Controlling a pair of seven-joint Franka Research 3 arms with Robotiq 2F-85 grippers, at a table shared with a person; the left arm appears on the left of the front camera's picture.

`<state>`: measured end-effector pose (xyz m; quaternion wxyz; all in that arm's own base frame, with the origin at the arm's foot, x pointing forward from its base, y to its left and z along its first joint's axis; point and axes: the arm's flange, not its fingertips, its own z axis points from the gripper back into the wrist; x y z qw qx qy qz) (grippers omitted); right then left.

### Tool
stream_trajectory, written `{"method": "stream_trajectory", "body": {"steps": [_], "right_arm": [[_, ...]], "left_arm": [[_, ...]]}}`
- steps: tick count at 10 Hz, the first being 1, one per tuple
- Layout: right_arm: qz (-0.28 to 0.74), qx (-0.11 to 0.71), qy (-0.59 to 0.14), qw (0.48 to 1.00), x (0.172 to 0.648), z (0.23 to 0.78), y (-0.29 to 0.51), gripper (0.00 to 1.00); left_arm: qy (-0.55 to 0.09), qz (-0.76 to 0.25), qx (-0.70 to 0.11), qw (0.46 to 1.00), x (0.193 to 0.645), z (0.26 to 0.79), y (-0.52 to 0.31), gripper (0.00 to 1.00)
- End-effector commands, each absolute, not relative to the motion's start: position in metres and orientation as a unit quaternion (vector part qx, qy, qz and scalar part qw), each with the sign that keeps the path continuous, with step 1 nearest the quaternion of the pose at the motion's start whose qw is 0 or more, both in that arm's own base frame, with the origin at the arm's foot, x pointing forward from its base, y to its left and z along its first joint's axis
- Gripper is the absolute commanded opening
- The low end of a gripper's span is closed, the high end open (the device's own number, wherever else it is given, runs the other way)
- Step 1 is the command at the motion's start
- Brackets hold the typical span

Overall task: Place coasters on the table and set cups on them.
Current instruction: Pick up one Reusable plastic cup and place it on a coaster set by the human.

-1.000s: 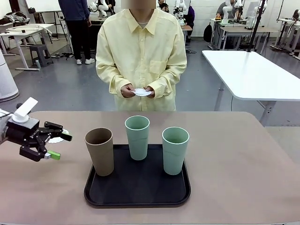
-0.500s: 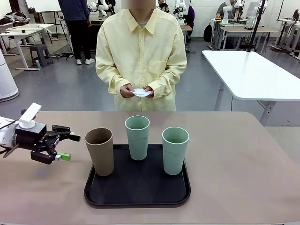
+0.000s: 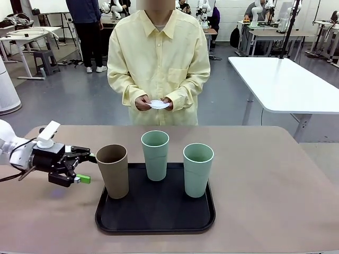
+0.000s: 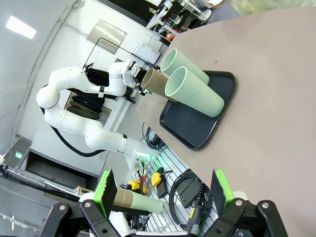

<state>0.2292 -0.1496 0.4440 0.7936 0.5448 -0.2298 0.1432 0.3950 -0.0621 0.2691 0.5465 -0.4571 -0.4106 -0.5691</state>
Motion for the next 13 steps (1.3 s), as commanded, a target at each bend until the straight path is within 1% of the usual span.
{"method": "stream_trajectory", "body": {"steps": [1, 9, 13], "right_arm": [[0.146, 0.549, -0.236, 0.788, 0.229, 0.445, -0.150, 1.00], [0.146, 0.549, -0.236, 0.788, 0.229, 0.445, -0.150, 1.00], [0.146, 0.549, -0.236, 0.788, 0.229, 0.445, -0.150, 1.00]], "left_arm": [[-0.416, -0.571, -0.462, 0.536, 0.400, 0.264, -0.077, 1.00], [-0.407, -0.579, -0.481, 0.517, 0.405, 0.250, -0.111, 1.00], [-0.402, -0.591, -0.498, 0.491, 0.404, 0.244, -0.123, 1.00]]}}
